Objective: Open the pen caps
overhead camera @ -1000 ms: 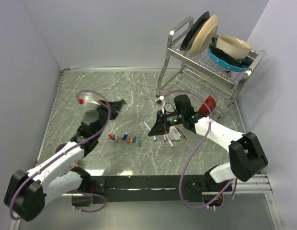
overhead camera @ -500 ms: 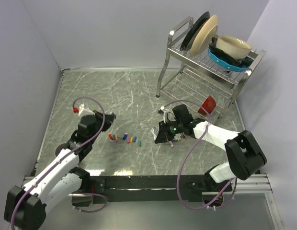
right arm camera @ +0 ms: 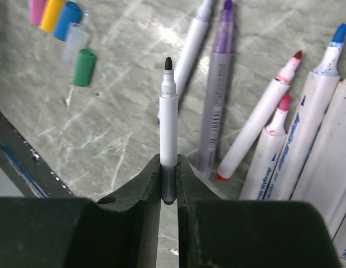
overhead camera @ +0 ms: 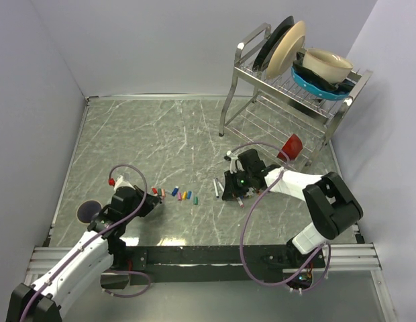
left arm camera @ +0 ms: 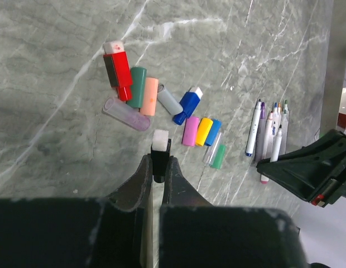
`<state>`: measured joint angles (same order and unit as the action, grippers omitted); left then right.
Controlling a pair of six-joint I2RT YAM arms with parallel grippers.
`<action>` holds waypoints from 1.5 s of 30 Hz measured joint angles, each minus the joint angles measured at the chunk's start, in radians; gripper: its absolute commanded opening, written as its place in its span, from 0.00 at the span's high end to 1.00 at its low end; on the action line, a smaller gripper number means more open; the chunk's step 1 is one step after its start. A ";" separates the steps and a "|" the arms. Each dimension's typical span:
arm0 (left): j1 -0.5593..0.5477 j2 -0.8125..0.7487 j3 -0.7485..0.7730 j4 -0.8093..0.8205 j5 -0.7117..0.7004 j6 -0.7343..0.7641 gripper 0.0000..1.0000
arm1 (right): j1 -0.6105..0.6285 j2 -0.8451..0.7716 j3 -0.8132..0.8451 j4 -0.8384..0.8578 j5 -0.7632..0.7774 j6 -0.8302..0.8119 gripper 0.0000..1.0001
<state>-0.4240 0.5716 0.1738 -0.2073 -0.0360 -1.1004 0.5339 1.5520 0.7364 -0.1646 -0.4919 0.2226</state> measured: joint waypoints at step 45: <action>0.000 -0.177 0.156 -0.111 -0.031 0.073 0.01 | -0.296 -0.569 0.225 -0.437 -0.320 -0.681 0.55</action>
<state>-0.4240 0.3943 0.3298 -0.3183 -0.0666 -1.0275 0.2379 0.9829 0.9611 -0.6018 -0.8116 -0.4580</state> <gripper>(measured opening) 0.993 0.446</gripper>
